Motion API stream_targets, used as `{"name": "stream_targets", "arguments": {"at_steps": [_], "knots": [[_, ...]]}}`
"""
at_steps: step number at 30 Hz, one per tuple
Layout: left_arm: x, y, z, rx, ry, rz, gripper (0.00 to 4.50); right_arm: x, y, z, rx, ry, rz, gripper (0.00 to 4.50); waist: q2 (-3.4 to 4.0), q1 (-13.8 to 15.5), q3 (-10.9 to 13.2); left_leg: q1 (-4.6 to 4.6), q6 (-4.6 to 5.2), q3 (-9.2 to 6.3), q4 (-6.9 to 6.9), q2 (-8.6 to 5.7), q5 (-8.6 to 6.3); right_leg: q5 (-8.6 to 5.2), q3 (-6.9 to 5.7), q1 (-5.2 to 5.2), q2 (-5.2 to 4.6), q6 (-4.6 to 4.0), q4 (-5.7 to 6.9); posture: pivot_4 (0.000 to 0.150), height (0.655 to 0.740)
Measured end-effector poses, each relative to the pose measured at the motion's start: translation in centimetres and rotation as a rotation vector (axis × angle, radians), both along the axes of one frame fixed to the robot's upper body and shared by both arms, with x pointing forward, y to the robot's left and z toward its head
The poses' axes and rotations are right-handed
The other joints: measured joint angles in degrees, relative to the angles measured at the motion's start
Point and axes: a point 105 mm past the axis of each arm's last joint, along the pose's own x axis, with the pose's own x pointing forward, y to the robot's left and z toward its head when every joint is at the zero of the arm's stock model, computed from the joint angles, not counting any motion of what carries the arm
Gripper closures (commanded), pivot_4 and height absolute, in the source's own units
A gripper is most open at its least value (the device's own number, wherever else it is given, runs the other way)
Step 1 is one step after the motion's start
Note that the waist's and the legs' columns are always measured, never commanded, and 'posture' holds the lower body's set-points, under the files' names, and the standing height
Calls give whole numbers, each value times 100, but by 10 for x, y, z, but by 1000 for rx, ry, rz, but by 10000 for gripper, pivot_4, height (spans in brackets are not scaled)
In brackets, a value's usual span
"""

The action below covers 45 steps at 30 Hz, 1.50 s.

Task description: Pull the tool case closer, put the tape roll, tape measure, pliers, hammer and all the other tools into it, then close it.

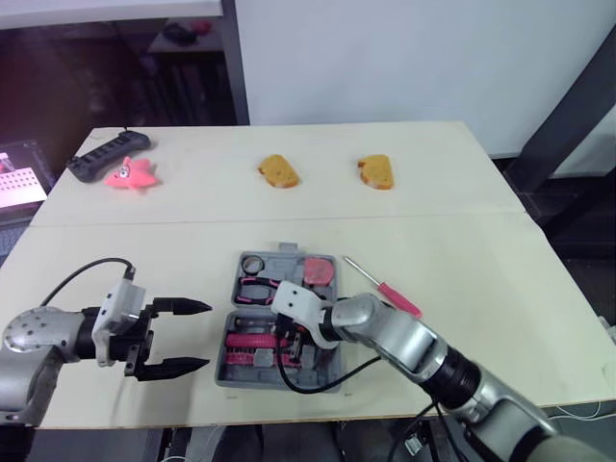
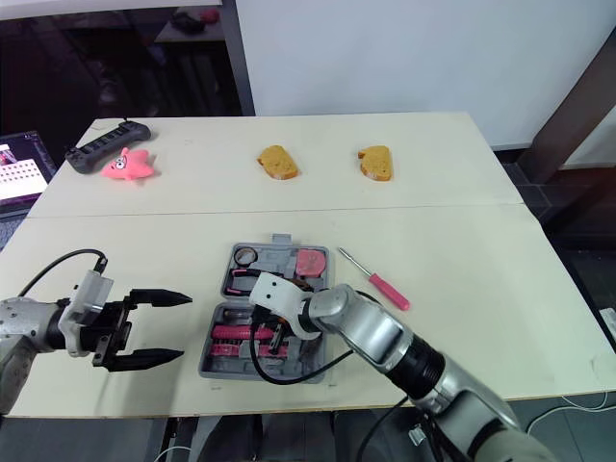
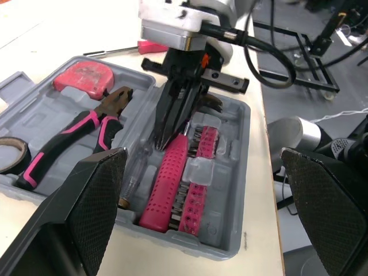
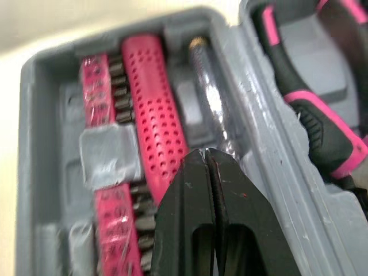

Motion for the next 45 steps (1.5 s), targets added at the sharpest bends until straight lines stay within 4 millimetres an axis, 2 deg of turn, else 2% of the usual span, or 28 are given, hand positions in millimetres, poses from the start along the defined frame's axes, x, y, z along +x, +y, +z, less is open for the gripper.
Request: {"name": "stream_targets", "arguments": {"at_steps": [4,7,15,29,32,36,45], "knots": [[0,0,0,1,1,0,0,-6,3,19,172,-32,58,44135,3,15,2,-1,0,0,1,0,0,0,0,0,0,0,2,1500,7400],[0,0,0,1,2,3,0,-9,3,23,202,-57,97,44135,3,23,2,-2,0,0,2,0,0,0,0,0,-1,0,1,1500,7400],[1,0,0,-1,9,8,0,-9,-1,0,156,-24,88,44135,3,23,2,-2,-1,0,2,0,0,0,0,0,0,0,2,1500,7400],[3,0,1,-1,5,23,0,-7,-7,-16,87,2,61,44135,3,22,2,4,-1,-1,2,0,0,0,0,5,0,0,2,1500,7400],[2,0,0,-1,9,25,0,-5,-7,-17,68,21,51,44135,2,23,1,23,-1,0,1,0,0,0,0,25,0,0,2,1500,7400],[1,-2,1,2,1,17,0,-5,-8,-21,43,82,26,44135,4,29,-2,103,4,0,-8,0,-3,-17,1,110,0,-15,-11,1500,7400],[1,-2,2,1,1,19,0,-7,-13,-28,-17,190,-26,44135,43,147,-134,125,9,3,-10,-2,-8,-23,4,136,-2,-11,-23,1500,7400]]}}
